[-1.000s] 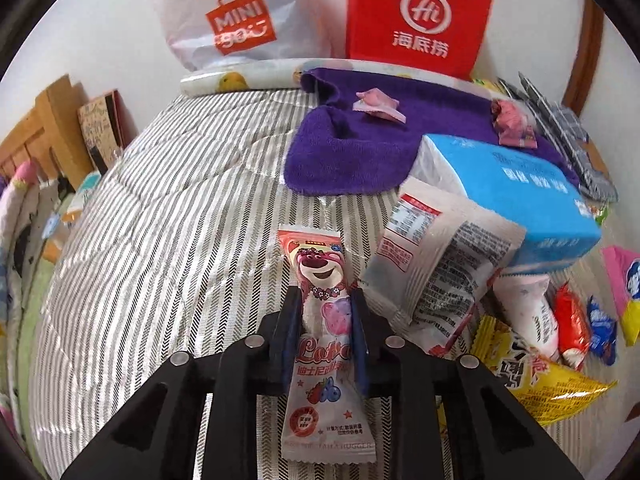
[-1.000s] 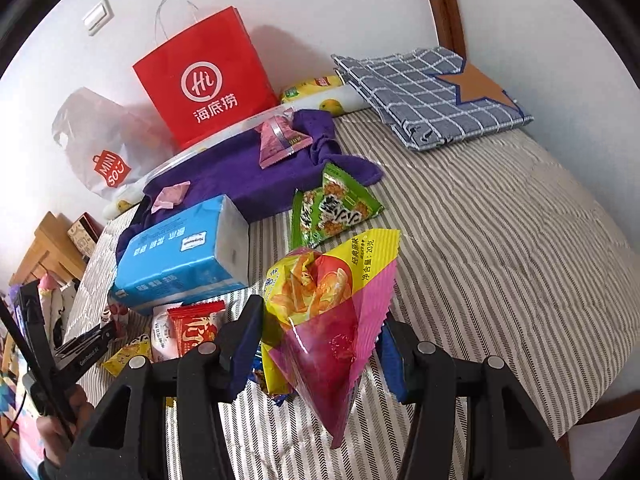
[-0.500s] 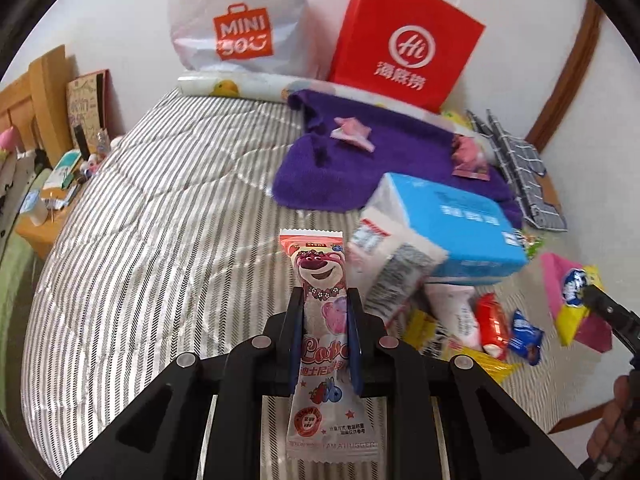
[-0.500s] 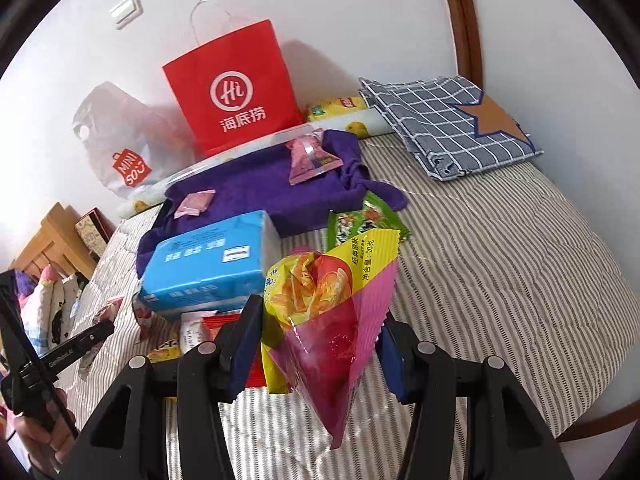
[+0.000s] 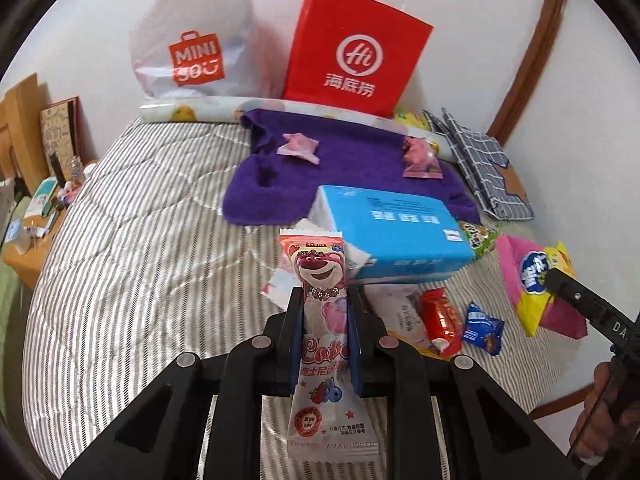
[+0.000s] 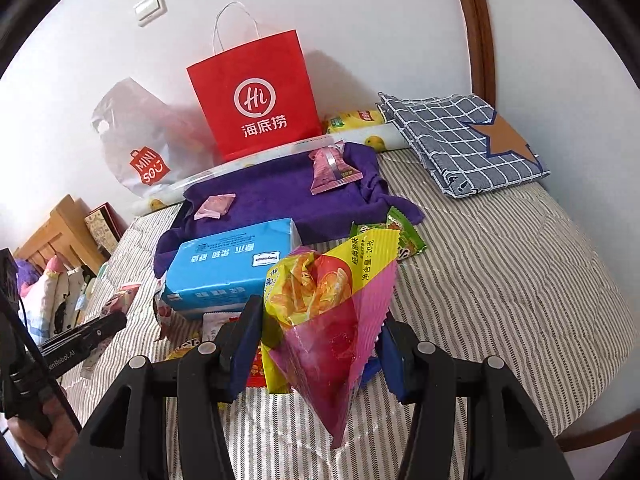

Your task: Organize snacks

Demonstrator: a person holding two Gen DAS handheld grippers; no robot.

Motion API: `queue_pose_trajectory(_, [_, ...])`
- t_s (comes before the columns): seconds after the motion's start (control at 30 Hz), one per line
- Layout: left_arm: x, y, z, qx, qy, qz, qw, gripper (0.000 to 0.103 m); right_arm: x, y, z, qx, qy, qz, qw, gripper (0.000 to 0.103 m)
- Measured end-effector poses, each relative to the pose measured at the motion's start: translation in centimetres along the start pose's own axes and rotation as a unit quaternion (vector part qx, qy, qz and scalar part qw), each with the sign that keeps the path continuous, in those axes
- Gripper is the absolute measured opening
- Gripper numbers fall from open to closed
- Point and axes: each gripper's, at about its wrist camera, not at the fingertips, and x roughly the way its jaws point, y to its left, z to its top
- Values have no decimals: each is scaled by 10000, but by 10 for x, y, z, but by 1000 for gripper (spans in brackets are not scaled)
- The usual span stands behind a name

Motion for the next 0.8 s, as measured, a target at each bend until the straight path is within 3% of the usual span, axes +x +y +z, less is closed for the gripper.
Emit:
queue_pose_trajectory(0.43, [12,-28,31,325,12,-345,9989,19,11,12,26,-180,-78,118,9997,50])
queue_pose_trajectory(0.8, [36,-37,71,534,-31,-347,9980,19,40,17,66,-377,-240,190,9988,50])
